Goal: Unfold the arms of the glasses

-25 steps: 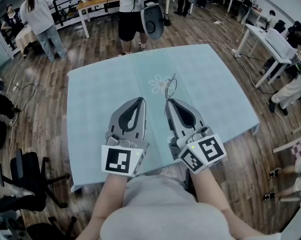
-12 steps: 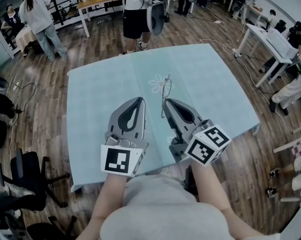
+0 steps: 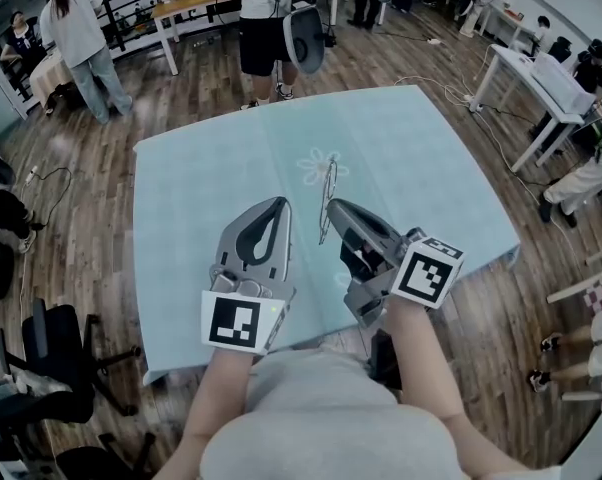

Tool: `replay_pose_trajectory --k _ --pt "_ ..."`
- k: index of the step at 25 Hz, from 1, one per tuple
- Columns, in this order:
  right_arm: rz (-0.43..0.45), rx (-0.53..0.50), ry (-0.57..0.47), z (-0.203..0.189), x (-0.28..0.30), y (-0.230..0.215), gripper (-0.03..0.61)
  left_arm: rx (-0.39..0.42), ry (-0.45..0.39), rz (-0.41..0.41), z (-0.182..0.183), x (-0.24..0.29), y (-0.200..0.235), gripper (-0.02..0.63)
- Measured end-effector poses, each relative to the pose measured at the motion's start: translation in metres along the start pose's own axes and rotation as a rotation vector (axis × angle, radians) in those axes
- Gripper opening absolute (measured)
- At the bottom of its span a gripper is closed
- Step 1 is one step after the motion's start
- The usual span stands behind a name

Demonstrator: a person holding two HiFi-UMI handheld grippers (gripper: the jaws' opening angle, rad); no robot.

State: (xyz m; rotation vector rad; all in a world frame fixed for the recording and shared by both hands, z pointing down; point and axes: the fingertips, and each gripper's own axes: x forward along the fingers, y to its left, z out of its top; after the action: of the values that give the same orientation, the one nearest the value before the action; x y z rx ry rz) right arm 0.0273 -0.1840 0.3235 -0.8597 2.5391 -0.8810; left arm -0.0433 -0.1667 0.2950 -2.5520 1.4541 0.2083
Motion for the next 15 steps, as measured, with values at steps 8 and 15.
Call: replay_pose_trajectory --k 8,15 --pt "0.097 0.207 0.018 0.003 -0.006 -0.007 0.012 0.003 0.038 -0.029 -0.010 0.001 -0.003 0.008" --pt "0.167 0.399 0.051 0.002 -0.016 -0.010 0.012 0.011 0.039 -0.055 -0.007 0.000 -0.008 0.008"
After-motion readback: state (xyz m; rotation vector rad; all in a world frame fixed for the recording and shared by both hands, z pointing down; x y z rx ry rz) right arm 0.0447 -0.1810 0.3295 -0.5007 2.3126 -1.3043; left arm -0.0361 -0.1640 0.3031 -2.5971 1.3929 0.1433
